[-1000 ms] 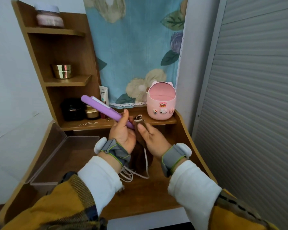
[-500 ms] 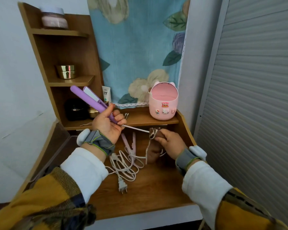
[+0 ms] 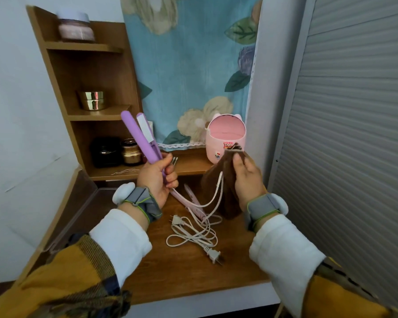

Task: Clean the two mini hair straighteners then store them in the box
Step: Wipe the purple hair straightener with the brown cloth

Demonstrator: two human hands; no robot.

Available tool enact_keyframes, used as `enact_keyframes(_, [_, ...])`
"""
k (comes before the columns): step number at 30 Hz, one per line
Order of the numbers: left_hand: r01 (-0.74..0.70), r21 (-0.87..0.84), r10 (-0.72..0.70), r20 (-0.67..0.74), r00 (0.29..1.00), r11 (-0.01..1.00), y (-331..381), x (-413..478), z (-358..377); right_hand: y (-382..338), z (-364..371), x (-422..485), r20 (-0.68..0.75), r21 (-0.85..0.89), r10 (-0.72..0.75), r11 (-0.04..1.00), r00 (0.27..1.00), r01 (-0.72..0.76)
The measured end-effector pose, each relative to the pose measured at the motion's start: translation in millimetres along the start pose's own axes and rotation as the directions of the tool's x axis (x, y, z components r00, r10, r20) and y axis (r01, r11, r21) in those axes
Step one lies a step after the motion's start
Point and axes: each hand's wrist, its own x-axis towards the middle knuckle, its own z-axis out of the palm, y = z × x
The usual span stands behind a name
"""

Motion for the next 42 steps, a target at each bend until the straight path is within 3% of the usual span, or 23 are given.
enact_keyframes(4, [-0.121,0.251,0.146,-0.083,0.986,0.960,-3.7,6.5,-7.1,-18.4,-9.8,12.9,-0.172,-0.022,-0.105,0.994,0.979,0.103])
enact_keyframes(8, [-0.334,0.305,0.386,-0.127,0.914,0.892,-12.3,19.2,-12.1,-34.9,-10.3,6.9,-0.207,-0.026,-0.193,0.981,0.959,0.191])
enact_keyframes(12, [-0.417,0.335,0.487,-0.159,0.859,0.845,-9.2,28.3,-13.4,-62.6,-14.2,-8.5,-0.171,0.244,-0.176,0.946,0.969,0.215])
enact_keyframes(17, [-0.490,0.409,0.588,-0.159,0.793,0.770,0.7,35.8,-11.2,-91.3,-11.0,-16.6,-0.175,0.543,-0.218,0.792,0.960,0.279])
enact_keyframes(19, [-0.450,0.361,0.525,-0.142,0.839,0.817,-0.6,50.1,-17.3,-95.3,-2.0,-17.8,-0.125,0.582,-0.208,0.777,0.970,0.241])
enact_keyframes(21, [-0.274,0.230,0.300,-0.082,0.951,0.934,-2.4,71.3,-29.4,-88.5,11.2,-20.9,0.026,0.550,-0.137,0.829,0.990,0.100])
enact_keyframes(23, [-0.287,0.161,0.301,-0.075,0.951,0.944,4.3,54.0,-14.7,-66.4,28.8,-24.0,0.223,0.313,-0.051,0.950,0.974,-0.021])
enact_keyframes(24, [-0.393,0.123,0.406,-0.111,0.907,0.911,5.7,39.2,-5.9,-52.1,36.2,-25.6,0.298,0.145,0.014,0.988,0.954,-0.060])
enact_keyframes(26, [-0.462,0.027,0.459,-0.172,0.872,0.887,9.4,20.8,4.7,-23.2,48.5,-28.1,0.306,-0.028,0.216,0.975,0.927,-0.218])
enact_keyframes(28, [-0.437,-0.043,0.423,-0.184,0.887,0.898,7.4,18.1,7.6,-5.6,60.2,-34.0,0.257,0.053,0.450,0.877,0.855,-0.477])
enact_keyframes(29, [-0.420,-0.049,0.406,-0.179,0.896,0.906,6.5,18.1,7.7,-0.2,67.0,-36.5,0.264,0.188,0.529,0.792,0.806,-0.581])
enact_keyframes(31, [-0.355,-0.093,0.339,-0.152,0.928,0.930,1.3,9.5,7.8,4.2,82.3,-38.6,0.287,0.435,0.619,0.596,0.732,-0.675])
enact_keyframes(33, [-0.290,-0.091,0.283,-0.084,0.955,0.953,-6.4,-2.6,4.5,2.1,93.4,-35.6,0.322,0.559,0.633,0.473,0.704,-0.681])
enact_keyframes(35, [-0.234,-0.105,0.230,-0.046,0.972,0.967,-14.9,-12.6,1.8,-4.0,100.4,-36.0,0.342,0.583,0.613,0.456,0.712,-0.672])
enact_keyframes(39, [-0.188,-0.148,0.184,-0.044,0.982,0.971,-21.7,-32.5,-1.6,0.5,101.6,-41.8,0.287,0.526,0.607,0.547,0.741,-0.651])
enact_keyframes(42, [-0.110,-0.226,0.106,-0.029,0.994,0.968,-18.0,-42.5,-2.9,-5.1,95.2,-39.5,0.266,0.525,0.654,0.518,0.708,-0.675])
